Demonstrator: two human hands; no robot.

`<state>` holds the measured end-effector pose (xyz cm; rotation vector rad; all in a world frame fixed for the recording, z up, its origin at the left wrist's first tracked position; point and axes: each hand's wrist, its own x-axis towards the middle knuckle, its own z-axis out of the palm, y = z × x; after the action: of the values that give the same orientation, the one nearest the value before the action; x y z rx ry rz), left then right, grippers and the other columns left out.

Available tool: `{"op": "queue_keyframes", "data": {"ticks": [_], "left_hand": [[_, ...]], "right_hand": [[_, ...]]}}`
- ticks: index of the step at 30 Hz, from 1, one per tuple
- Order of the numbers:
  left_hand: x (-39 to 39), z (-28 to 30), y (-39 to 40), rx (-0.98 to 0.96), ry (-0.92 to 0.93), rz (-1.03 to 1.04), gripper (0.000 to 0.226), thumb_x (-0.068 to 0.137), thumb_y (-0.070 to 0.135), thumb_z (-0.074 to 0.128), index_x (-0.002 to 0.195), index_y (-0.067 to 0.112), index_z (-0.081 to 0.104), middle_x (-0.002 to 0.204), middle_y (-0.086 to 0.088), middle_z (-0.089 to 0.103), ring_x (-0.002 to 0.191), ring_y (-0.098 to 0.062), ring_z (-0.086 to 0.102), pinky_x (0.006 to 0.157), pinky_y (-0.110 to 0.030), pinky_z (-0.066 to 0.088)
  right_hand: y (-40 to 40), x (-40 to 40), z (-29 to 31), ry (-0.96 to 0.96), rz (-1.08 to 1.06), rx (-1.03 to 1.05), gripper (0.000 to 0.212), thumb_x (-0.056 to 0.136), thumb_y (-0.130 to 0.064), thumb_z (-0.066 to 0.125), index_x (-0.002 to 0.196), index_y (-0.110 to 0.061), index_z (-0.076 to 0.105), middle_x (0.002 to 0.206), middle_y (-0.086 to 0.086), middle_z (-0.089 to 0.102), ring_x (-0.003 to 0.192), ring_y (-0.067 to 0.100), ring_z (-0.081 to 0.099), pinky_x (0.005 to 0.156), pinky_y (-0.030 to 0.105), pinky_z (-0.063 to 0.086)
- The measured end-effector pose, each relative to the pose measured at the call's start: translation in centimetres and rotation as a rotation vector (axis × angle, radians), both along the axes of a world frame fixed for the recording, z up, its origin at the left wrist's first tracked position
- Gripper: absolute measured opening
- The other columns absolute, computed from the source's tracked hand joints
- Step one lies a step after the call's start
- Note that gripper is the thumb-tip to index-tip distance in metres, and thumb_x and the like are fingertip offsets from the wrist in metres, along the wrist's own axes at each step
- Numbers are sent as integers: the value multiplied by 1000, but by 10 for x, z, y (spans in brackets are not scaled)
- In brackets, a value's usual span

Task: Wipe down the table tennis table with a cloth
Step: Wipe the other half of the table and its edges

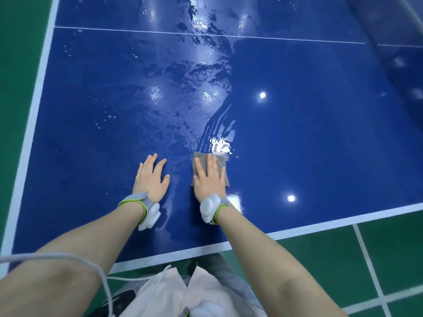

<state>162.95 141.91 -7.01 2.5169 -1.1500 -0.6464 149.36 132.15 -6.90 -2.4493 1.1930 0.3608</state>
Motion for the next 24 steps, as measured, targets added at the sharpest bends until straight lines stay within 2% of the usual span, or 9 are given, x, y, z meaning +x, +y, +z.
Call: {"op": "queue_keyframes", "data": {"ticks": [3,5,7,9,12,15,20,22,24], "left_hand": [[0,0,-4,-1,-7,2,50,97,27,40,144,16,28,156,-3,9,144,-16,0,115,-28,-7],[3,0,-6,-1,-8,1,50,98,28,39,145,17,28,156,-2,9,144,-16,0,115,-28,-7],[4,0,-7,5,-3,-3,49,98,28,38,145,18,27,156,-1,9,144,-15,0,115,-28,-7],[4,0,-6,6,0,2,49,98,28,38,145,19,27,156,0,9,144,-14,-1,115,-27,-7],[4,-1,-6,2,1,8,50,98,28,38,145,20,26,156,1,8,144,-13,-2,115,-27,-7],[3,-1,-7,-3,2,22,50,98,28,38,145,19,26,156,0,7,144,-13,-2,115,-27,-7],[-3,-4,-9,-30,-16,61,49,97,27,40,144,18,28,156,0,9,144,-13,0,115,-27,-7],[-4,-5,-10,-39,-28,75,49,97,27,41,143,18,30,156,-1,11,144,-14,1,115,-27,-7],[-5,-7,-13,-55,-43,103,48,96,26,43,142,17,32,155,-2,14,144,-16,3,115,-27,-7]], "right_hand": [[4,4,-4,-24,231,4,55,99,-37,8,152,-25,3,159,8,-13,146,22,-15,114,44,-13],[-9,-4,-5,-63,299,-6,66,90,-43,-5,152,-25,7,159,7,-10,146,21,-12,114,39,-15],[-29,-16,-7,-53,237,-27,54,100,-37,7,152,-26,7,159,5,-11,146,19,-13,115,39,-14],[-51,-26,-7,-15,68,-68,51,104,-31,19,152,-26,4,159,4,-13,146,18,-14,118,42,-8],[-75,-29,-5,38,-103,-80,52,104,-29,19,152,-24,1,159,7,-14,146,19,-15,117,41,-9],[-74,-20,-4,53,-129,-87,53,104,-30,19,152,-23,-1,158,9,-15,145,22,-17,116,44,-12],[-49,10,-6,2,67,-81,53,104,-34,17,152,-26,-2,158,8,-15,145,21,-17,114,43,-15],[-41,21,-7,-25,168,-79,57,99,-45,4,152,-26,1,159,8,-12,146,21,-15,113,43,-16],[-43,23,-11,-53,256,-61,75,83,-50,-12,152,-27,5,159,6,-9,146,20,-12,113,41,-17]]}}
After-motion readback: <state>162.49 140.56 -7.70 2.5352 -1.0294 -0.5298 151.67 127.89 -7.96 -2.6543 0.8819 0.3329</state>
